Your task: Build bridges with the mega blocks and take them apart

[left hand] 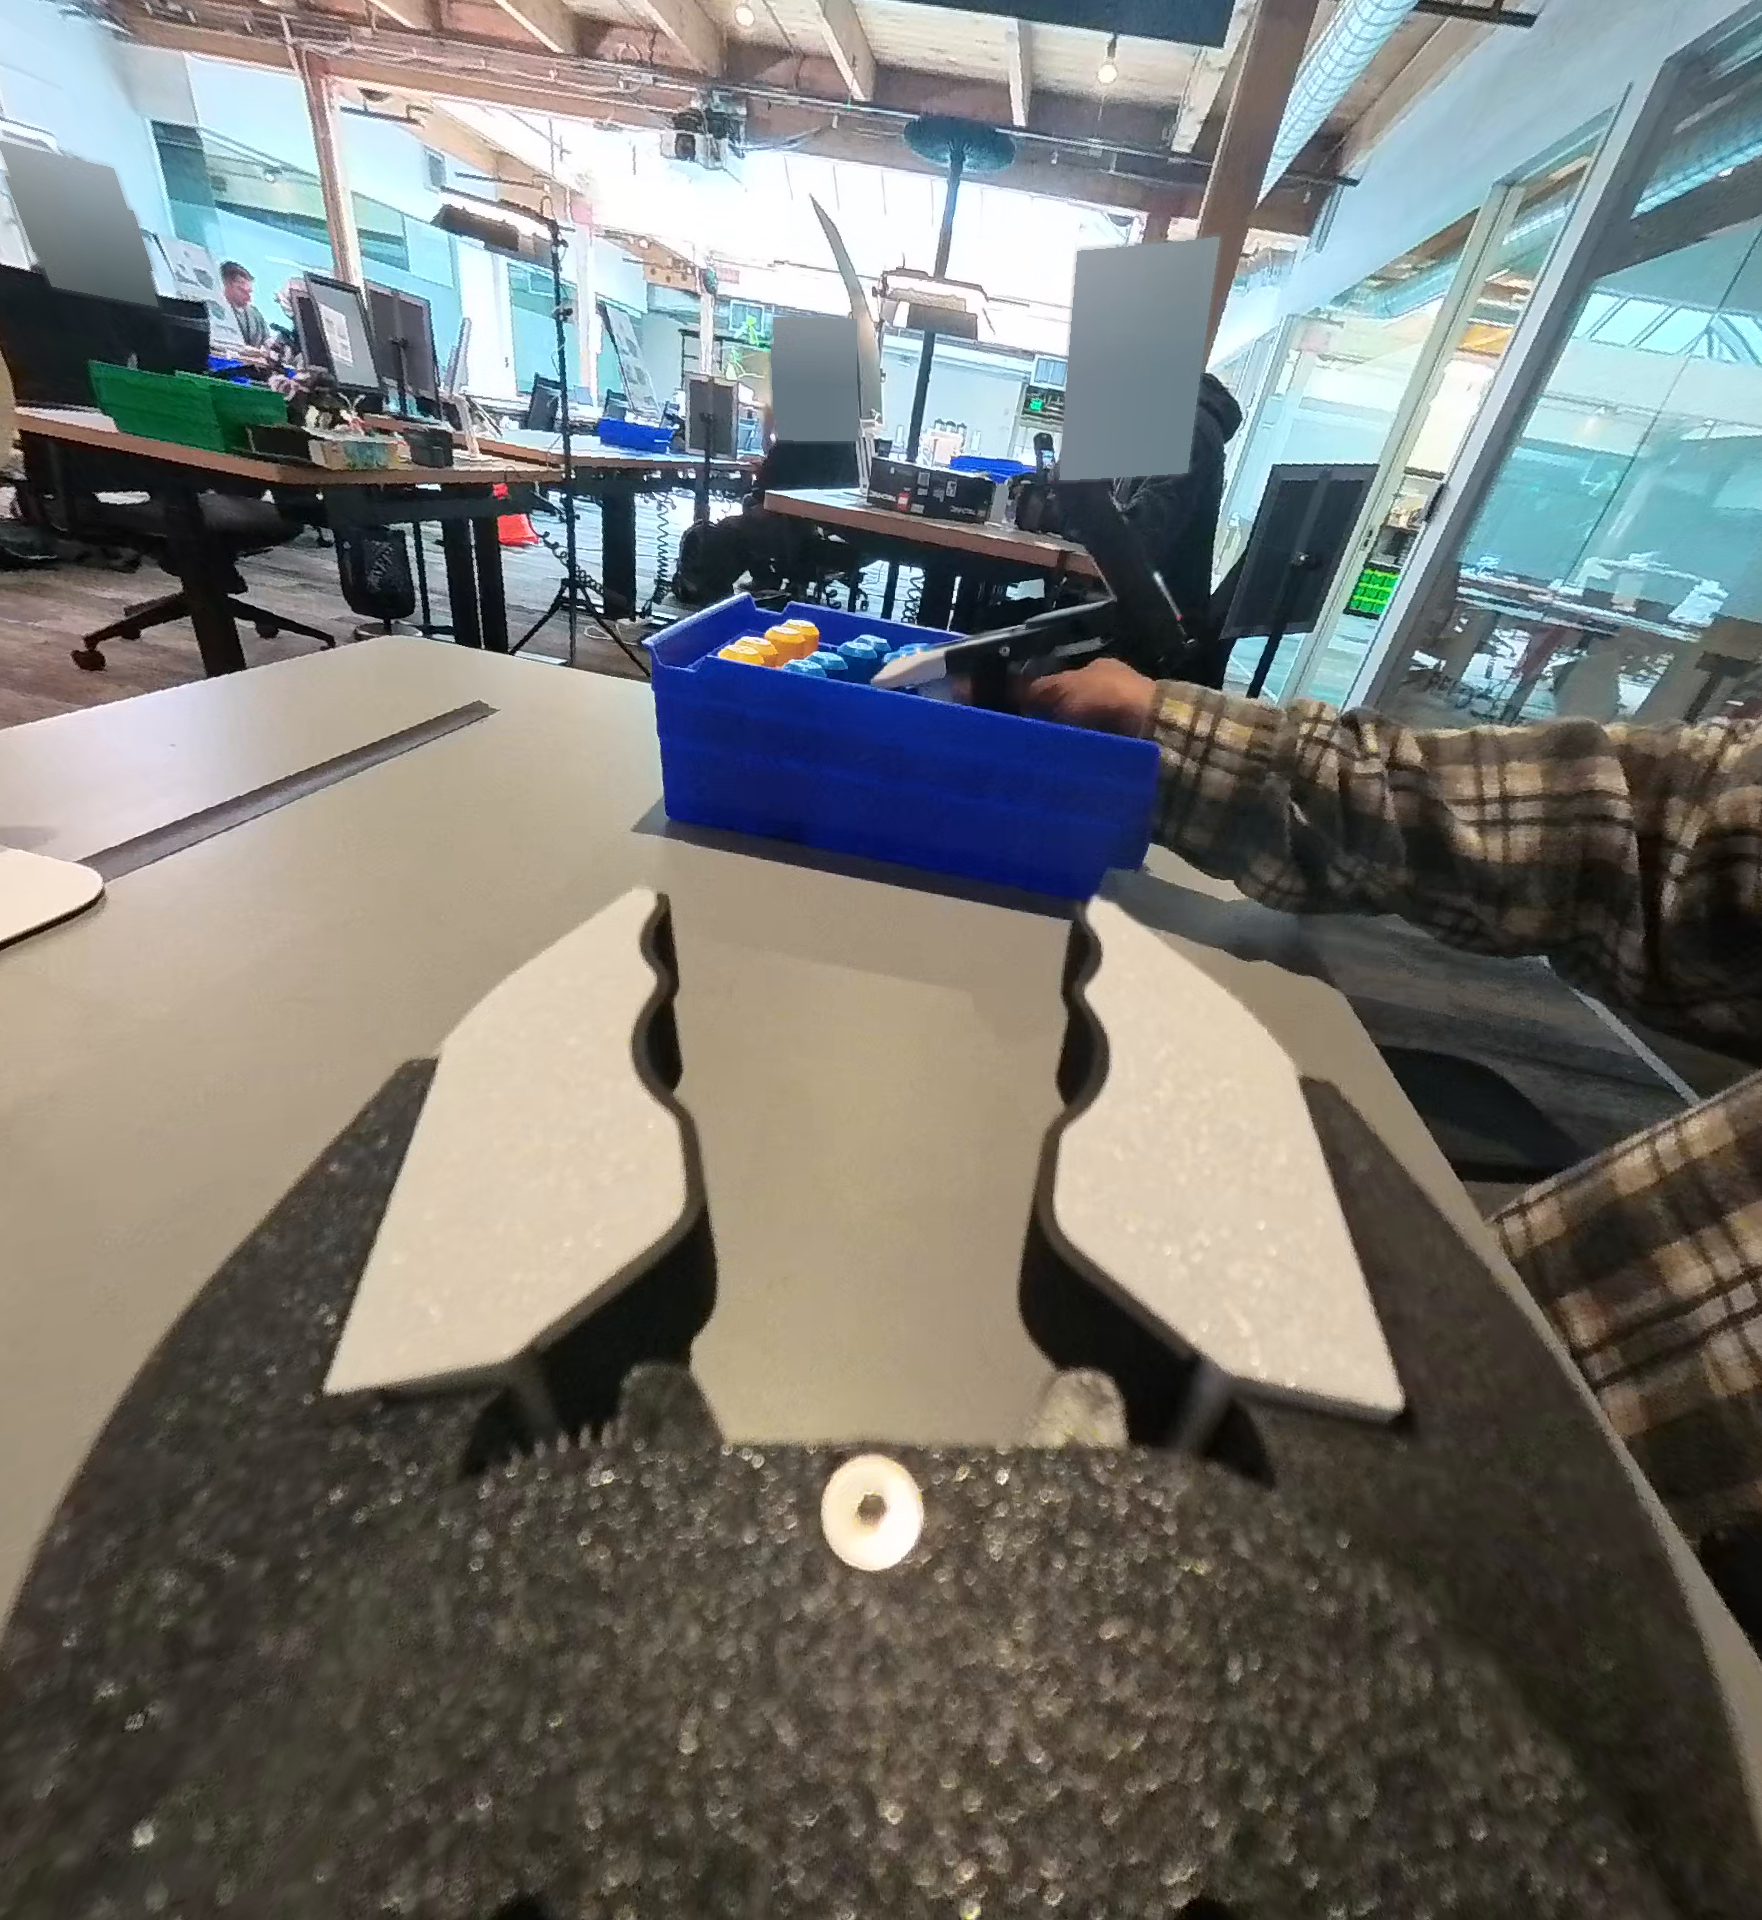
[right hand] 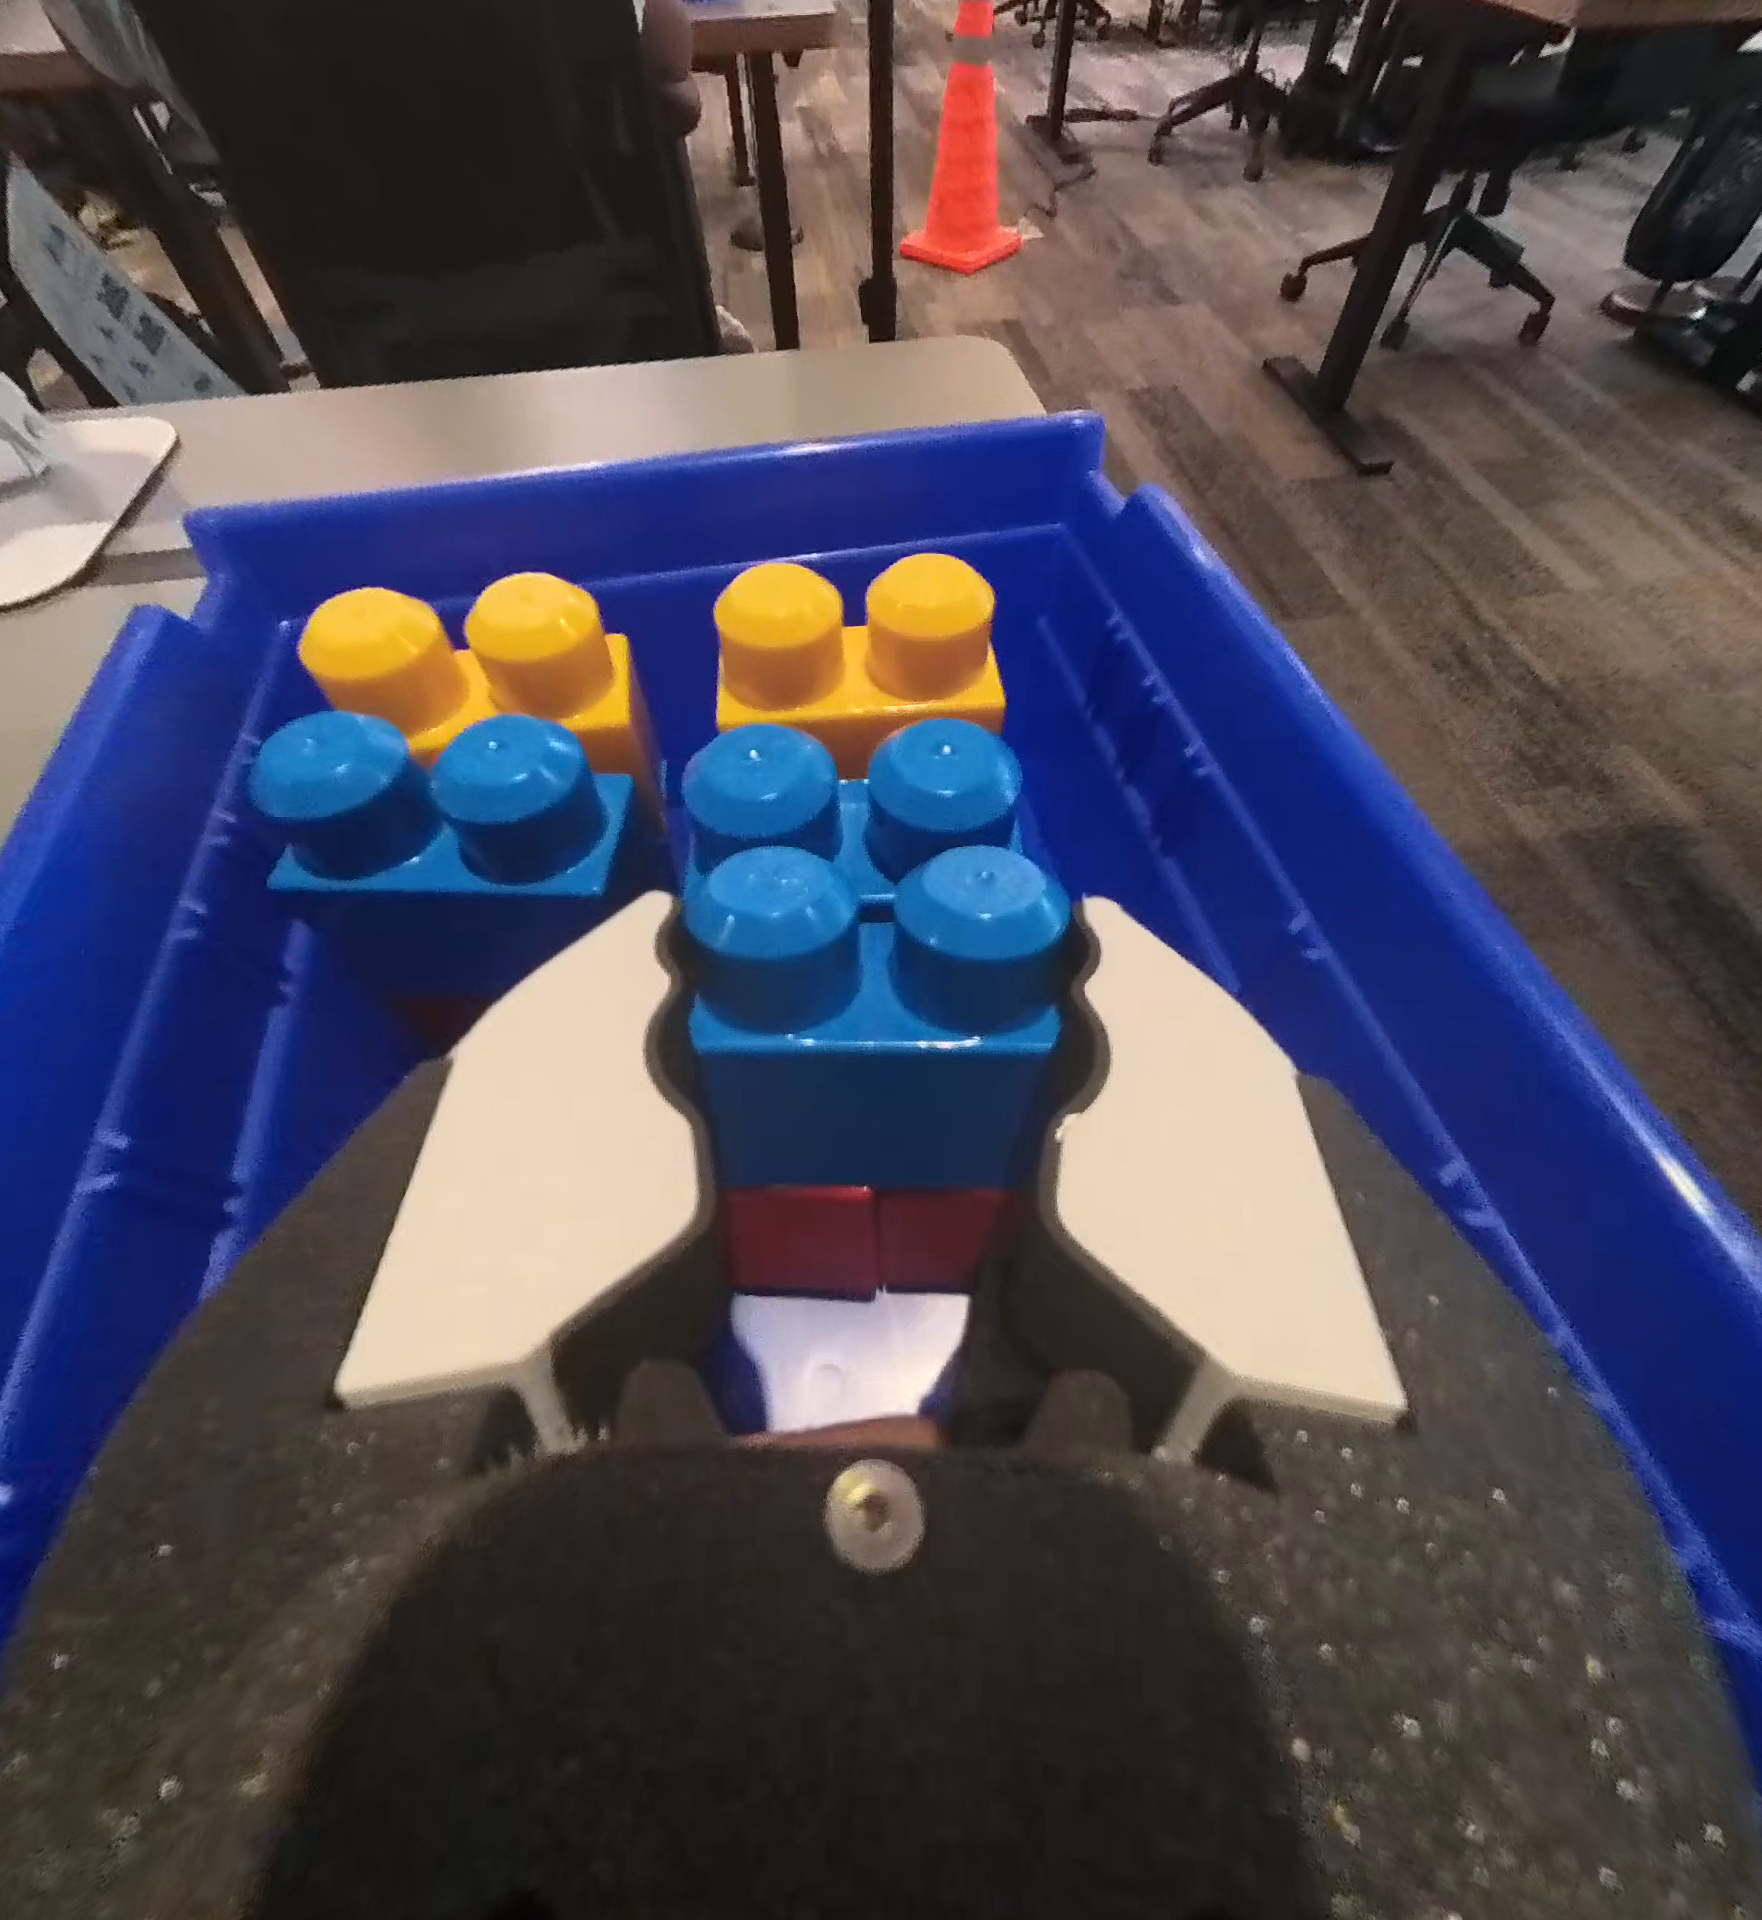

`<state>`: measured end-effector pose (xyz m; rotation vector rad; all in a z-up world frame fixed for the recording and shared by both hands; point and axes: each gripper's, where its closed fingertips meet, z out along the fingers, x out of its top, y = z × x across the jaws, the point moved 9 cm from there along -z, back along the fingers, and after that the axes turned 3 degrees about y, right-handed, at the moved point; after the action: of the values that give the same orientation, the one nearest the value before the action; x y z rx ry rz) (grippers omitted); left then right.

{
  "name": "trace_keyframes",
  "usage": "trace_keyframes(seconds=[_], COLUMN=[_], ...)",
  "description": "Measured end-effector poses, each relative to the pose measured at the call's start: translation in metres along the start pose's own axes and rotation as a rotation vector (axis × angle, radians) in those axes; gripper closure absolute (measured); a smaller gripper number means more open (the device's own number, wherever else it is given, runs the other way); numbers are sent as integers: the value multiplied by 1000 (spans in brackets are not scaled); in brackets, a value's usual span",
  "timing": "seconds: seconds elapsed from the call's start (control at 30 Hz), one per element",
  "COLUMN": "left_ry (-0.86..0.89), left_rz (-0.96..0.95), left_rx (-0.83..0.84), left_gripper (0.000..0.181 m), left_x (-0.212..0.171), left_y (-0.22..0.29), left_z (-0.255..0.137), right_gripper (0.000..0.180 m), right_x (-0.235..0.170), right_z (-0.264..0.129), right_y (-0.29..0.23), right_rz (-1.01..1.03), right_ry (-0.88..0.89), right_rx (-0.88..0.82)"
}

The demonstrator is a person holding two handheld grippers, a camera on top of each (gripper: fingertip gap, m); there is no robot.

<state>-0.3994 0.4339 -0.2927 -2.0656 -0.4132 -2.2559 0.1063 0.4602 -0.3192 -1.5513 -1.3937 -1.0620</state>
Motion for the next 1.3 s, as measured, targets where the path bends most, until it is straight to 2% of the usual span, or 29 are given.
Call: trace_keyframes(seconds=[0.13, 0.37, 0.47, 0.6, 0.7, 1.0, 1.07, 1.13, 1.3], left_ry=[-11, -19, -19, -23, -30, -61, -72, -74, -71], left_rz=[5, 5, 0, -1, -3, 8, 7, 0, -2], left_rx=[-7, -14, -12, -8, -7, -11, -13, -13, -7], left_gripper=[110, 110, 110, 110, 110, 110, 109, 109, 110], left_x=[-1, -2, -2, -2, -4, -7, -8, -8, -8], left_y=[1, 1, 0, -1, -1, 2, 2, 1, -1], left_z=[1, 2, 1, 1, 2, 6, 7, 6, 5], right_gripper=[110, 69, 63, 66, 72, 75, 93, 104, 105], right_x=[2, 20, 42, 62, 55, 14, 9, 5, 7], right_z=[-4, -16, -34, -64, -73, -27, -18, -11, -6], right_y=[2, 1, 6, 17, 11, 7, 6, 9, 16], right_rz=[9, -2, -71, -75, -30, 102, 114, 116, 69], right_ry=[13, -35, -38, -79, -138, -333, -360, -379, -383], right_rx=[15, 55, 60, 50, 109, 91, 114, 122, 153])
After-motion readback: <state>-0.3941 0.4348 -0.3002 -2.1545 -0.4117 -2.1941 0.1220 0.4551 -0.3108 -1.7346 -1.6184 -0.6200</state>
